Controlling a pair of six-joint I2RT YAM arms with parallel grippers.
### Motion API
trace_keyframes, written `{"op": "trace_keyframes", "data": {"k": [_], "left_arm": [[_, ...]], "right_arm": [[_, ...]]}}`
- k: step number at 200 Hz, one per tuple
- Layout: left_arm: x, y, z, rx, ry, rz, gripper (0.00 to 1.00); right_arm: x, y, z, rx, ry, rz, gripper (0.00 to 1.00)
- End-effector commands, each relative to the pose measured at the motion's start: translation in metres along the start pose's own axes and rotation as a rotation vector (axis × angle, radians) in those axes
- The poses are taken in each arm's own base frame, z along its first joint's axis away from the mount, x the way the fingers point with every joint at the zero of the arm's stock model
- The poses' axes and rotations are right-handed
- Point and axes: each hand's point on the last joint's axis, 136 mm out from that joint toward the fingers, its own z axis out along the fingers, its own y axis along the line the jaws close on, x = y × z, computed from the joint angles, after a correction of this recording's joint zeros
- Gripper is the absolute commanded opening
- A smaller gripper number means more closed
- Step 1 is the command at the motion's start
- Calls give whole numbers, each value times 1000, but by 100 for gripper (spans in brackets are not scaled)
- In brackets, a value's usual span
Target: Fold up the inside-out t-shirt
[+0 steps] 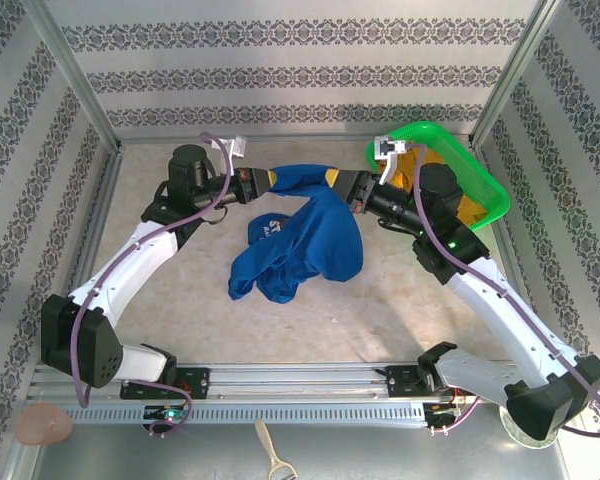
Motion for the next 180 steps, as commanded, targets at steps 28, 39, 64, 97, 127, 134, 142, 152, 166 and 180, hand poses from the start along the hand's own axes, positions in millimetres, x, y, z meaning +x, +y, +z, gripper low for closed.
{"op": "trace_keyframes", "data": {"k": [28, 39, 64, 97, 127, 134, 142, 152, 166, 180], "left_arm": [[-24, -15, -7, 22, -38, 44, 0], [-26, -18, -5, 38, -36, 42, 0], [-22, -15, -4, 40, -33, 29, 0], [-2, -7, -7, 48, -24, 42, 0], [26, 10, -12, 17, -9, 78, 0], [36, 24, -14, -38, 5, 76, 0], [47, 43, -17, -126, 17, 63, 0], [65, 68, -20, -215, 42, 44, 0], [92, 102, -28, -336, 64, -8, 0], [117, 138, -45, -499, 81, -61, 7]], "right_arm": [[23, -47, 9, 111, 50, 33, 40], [25, -47, 8, 107, 51, 35, 47], [32, -42, 3, 62, 42, 40, 48], [50, -54, -5, 85, 37, 63, 48], [87, -85, 3, 105, 72, 97, 61], [95, -93, 6, 108, 81, 104, 62], [104, -103, 9, 123, 95, 113, 62], [114, -113, 12, 142, 111, 125, 62], [127, -124, 15, 167, 127, 127, 62], [144, -134, 19, 207, 156, 119, 61]]}}
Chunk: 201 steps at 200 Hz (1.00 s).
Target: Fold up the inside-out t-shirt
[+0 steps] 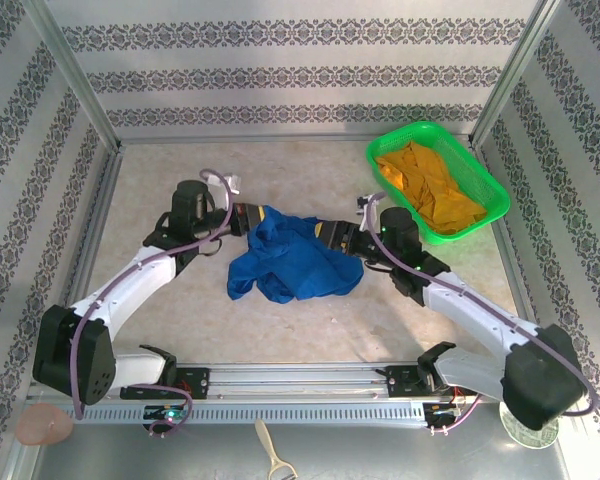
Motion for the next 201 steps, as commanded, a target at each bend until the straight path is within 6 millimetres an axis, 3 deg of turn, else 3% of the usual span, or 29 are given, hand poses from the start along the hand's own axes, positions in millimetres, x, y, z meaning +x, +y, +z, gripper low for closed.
{"op": "trace_keyframes", "data": {"k": [1, 14, 24, 36, 58, 98, 117, 151, 174, 191, 201], "left_arm": [[31, 68, -12, -287, 10, -42, 9], [49, 104, -29, -450, 16, -92, 31], [56, 118, -43, -531, 9, -101, 50], [60, 121, -57, -579, 7, -84, 59], [56, 102, -70, -530, -12, -52, 64], [48, 59, -74, -452, -20, 40, 66], [47, 39, -59, -403, -3, 106, 68], [55, 20, -10, -360, 94, 213, 70], [66, 32, 18, -399, 152, 236, 70], [74, 59, 25, -506, 176, 220, 70], [75, 82, 21, -588, 169, 178, 70]], "right_arm": [[3, 0, 10, -2, -35, -43, 61], [15, -10, 18, 34, -13, -48, 57], [23, -18, 25, 64, 5, -50, 52], [30, -27, 32, 96, 25, -52, 46], [37, -38, 43, 146, 53, -89, 45], [33, -46, 62, 218, 94, -193, 63], [34, -49, 75, 228, 125, -218, 65], [47, -60, 95, 241, 187, -220, 63], [62, -69, 102, 247, 228, -199, 46], [69, -74, 99, 249, 232, -180, 2], [72, -76, 92, 257, 224, -173, 0]]}}
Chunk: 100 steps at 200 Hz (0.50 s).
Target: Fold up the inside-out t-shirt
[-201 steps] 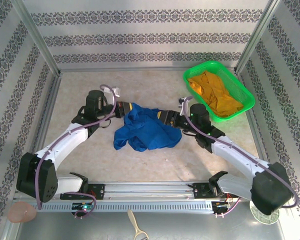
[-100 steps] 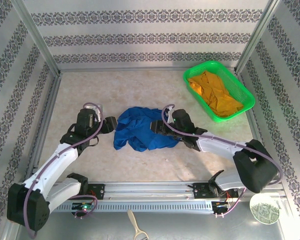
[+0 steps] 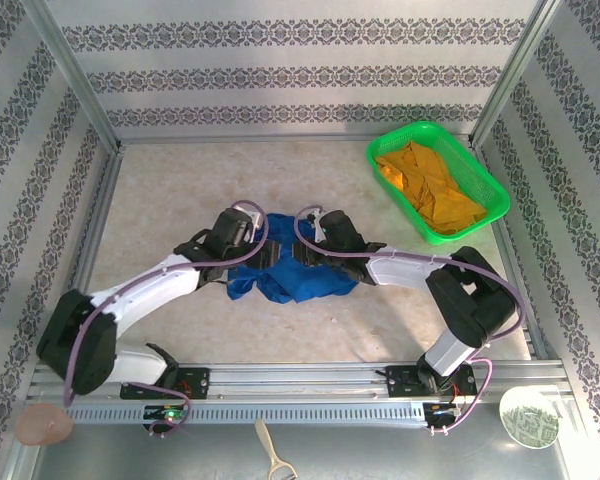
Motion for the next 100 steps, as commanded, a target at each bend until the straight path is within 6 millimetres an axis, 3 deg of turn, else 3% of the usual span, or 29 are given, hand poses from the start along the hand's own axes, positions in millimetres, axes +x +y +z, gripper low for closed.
{"op": "trace_keyframes", "data": {"k": [1, 26, 51, 72, 100], "left_arm": [[-5, 35, 11, -163, -29, -34, 70], [8, 95, 10, -262, -45, -257, 68], [17, 132, -2, -320, -53, -345, 68], [10, 133, -19, -305, -93, -332, 68], [-10, 100, -40, -143, -171, -306, 69]], "right_arm": [[9, 0, -5, -9, -2, 6, 0], [21, -7, -22, 4, -24, 39, 0], [35, -10, -34, 7, -34, 60, 0], [41, -11, -35, 7, -33, 65, 0], [44, -7, -30, -2, -21, 57, 0]]}}
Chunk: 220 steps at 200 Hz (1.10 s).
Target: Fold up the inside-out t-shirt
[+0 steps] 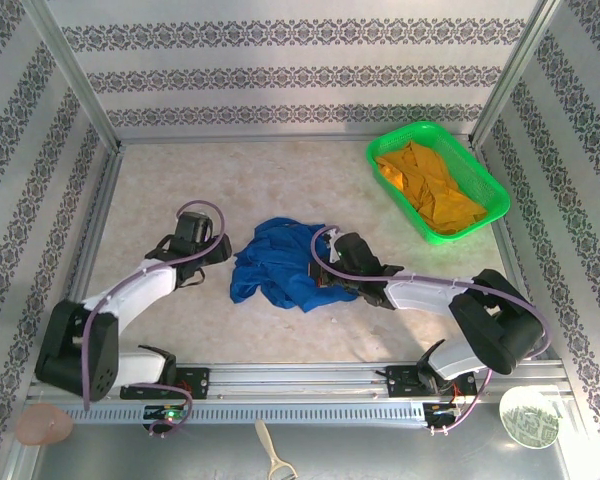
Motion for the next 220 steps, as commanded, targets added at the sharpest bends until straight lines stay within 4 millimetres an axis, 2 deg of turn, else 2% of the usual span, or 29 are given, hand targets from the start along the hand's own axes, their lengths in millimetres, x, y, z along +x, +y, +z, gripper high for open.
{"op": "trace_keyframes", "data": {"k": [1, 18, 34, 73, 115, 164, 203, 213, 220], "left_arm": [[-13, -28, -26, 148, -59, 5, 69], [-15, -58, -43, 265, -74, 58, 69], [-11, -77, -48, 296, -60, 141, 69], [3, -107, -37, 221, -27, 455, 70], [12, -106, -15, 122, 31, 625, 67], [19, -104, -3, 84, 72, 667, 61], [25, -102, 7, 71, 94, 674, 52], [27, -102, 11, 70, 104, 679, 46], [28, -103, 13, 70, 110, 681, 36]], "right_arm": [[-1, 4, 3, -7, -16, 0, 0], [-1, 5, 6, -9, -13, 0, 0], [-1, 7, 7, -14, -12, 1, 0], [-2, 9, 9, -20, -10, 5, 0], [-4, 10, 10, -22, -16, 12, 0], [-5, 12, 10, -25, -19, 12, 0], [-6, 13, 10, -28, -20, 9, 0], [-7, 12, 10, -28, -23, 10, 0], [-7, 13, 9, -31, -23, 11, 0]]}}
